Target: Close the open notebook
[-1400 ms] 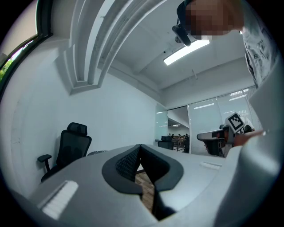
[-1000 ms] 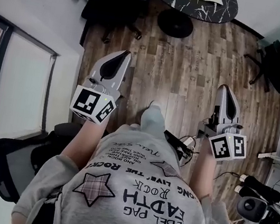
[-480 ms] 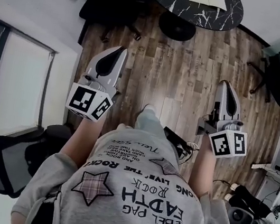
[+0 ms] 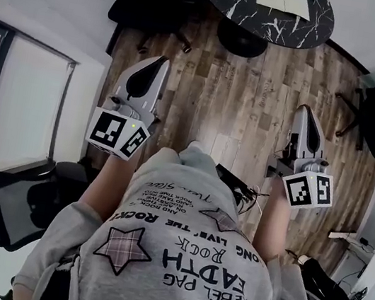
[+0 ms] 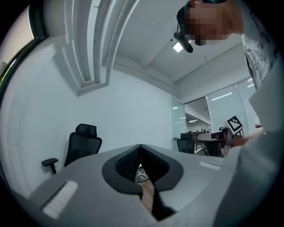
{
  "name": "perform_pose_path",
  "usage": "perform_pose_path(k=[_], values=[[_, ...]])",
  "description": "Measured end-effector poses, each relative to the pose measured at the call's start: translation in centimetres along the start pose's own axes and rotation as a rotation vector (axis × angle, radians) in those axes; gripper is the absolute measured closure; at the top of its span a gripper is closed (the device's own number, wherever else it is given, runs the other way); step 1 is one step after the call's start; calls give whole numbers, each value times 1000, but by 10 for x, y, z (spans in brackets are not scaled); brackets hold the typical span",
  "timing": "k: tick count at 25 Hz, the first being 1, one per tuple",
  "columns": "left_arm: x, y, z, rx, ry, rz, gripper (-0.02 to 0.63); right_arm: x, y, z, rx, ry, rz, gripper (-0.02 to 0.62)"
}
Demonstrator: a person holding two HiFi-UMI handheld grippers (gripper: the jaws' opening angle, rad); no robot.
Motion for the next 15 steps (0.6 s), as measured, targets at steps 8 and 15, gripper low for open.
perform_pose_path(k=[8, 15], values=[[8, -5, -27, 2, -13, -8, 597, -20, 1, -18, 7, 1, -25, 583], [23, -8, -79, -12, 43, 0, 597, -44, -11, -37, -11, 67, -11, 583]])
Point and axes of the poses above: the fingertips, and each gripper's own axes: z backward along the fingers, x to its left, y out of its underside, the point moved 3 cm from there along z, backward along the fingers, and after that the axes turned 9 degrees about x, right-handed, at the moved point
